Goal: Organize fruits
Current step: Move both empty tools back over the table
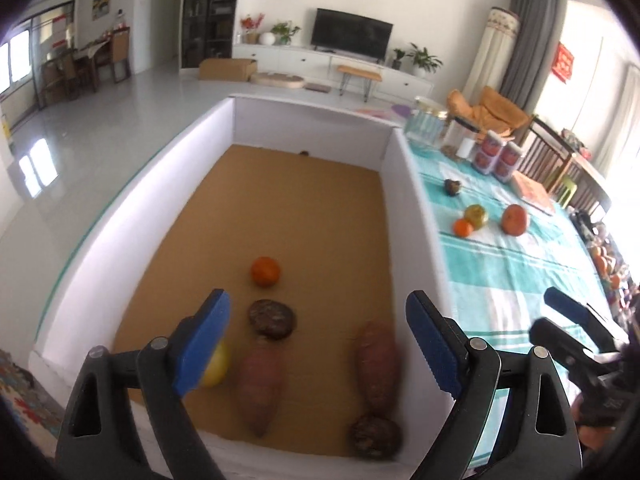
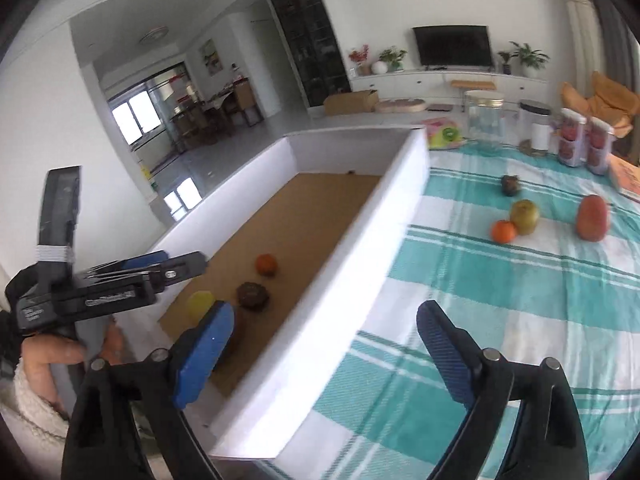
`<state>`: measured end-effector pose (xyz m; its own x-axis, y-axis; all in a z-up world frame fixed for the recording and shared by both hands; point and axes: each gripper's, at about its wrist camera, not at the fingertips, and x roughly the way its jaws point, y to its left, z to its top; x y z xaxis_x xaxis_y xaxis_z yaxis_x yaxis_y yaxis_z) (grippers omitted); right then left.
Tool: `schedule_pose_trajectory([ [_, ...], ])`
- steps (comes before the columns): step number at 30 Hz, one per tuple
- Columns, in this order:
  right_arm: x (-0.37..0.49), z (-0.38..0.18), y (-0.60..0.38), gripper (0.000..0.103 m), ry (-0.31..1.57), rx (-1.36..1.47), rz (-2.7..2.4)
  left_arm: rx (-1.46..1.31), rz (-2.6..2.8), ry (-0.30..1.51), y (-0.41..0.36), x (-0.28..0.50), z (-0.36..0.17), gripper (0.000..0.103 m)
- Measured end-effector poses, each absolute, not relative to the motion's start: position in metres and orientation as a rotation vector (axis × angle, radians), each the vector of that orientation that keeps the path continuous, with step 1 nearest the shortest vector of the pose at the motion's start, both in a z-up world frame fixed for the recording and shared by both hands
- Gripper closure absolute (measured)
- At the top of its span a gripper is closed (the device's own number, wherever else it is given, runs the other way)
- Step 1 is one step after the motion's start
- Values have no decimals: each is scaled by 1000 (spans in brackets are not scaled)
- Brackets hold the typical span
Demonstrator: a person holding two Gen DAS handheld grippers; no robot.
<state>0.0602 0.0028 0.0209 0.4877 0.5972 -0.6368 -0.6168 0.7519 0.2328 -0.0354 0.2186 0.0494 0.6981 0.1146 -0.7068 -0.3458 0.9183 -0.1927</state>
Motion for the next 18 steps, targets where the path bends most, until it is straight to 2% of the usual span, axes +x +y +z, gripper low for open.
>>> schedule_pose_trajectory([
  [4, 98, -22, -76, 4, 793, -22, 419, -304, 82, 719, 159, -21, 64, 9],
  [9, 123, -70, -165, 5, 861, 72, 151, -221, -157, 768, 73, 4, 61, 9],
  [12, 126, -69, -203, 4, 858, 261, 101, -131, -205, 779, 32, 24, 41, 8],
  [18, 129, -74, -208, 4, 899, 229, 19, -63, -120, 847, 8, 67, -14, 8],
])
